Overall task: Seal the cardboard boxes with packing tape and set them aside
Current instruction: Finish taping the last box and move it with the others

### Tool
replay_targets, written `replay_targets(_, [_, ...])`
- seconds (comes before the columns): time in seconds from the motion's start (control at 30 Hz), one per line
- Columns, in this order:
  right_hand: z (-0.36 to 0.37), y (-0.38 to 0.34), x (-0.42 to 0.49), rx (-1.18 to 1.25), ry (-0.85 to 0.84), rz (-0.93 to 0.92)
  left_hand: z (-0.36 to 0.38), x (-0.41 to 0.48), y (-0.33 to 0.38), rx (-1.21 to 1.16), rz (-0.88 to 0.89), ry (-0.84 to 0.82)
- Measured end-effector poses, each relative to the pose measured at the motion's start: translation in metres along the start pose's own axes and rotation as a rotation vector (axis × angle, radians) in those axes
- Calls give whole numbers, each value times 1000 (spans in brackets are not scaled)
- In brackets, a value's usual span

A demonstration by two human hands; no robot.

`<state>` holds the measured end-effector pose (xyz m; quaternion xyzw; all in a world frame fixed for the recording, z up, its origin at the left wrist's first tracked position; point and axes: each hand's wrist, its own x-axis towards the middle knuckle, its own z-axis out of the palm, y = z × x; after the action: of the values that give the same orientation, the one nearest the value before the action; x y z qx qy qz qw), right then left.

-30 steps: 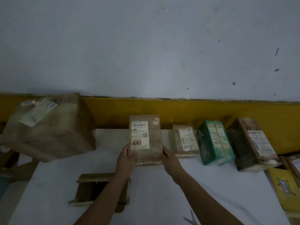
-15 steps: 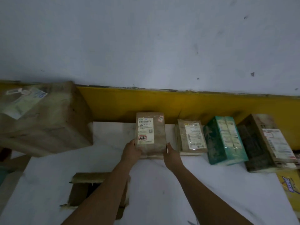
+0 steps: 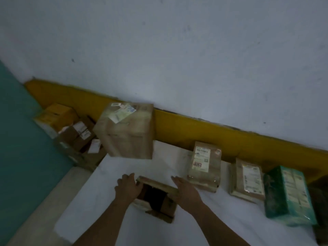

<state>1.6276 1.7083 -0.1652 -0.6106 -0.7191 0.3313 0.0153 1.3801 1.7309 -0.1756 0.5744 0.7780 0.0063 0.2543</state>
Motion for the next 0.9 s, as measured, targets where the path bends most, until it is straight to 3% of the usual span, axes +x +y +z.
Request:
replay_targets(0.07, [16,-11,4,-102,-28,17,10,-15,-20,-108,-120,-65])
replay_targets(0.17, [33,-26,5,-274,68,63,23,-35,-34,-678,-380,-186])
replay_targets(0.23, [34,-33,0,-284,75,84,24,-51,-31,-1043,-526,-271])
replay_targets(0.33, [30,-35,-9,-204,90,77,39,-65,-32,-1327,-605,-315])
replay_targets(0.67, [14,13,-84,-100,-10,206,60,-155,-1,-1420,-562,-517])
replay_targets(0.8, [15,42,-114,-125,-4,213,81,-188,22,-1446,-595,-486])
replay_targets(0.9, [28,56,-133,-259,65,101,102,-209,37,-1554,-611,-466])
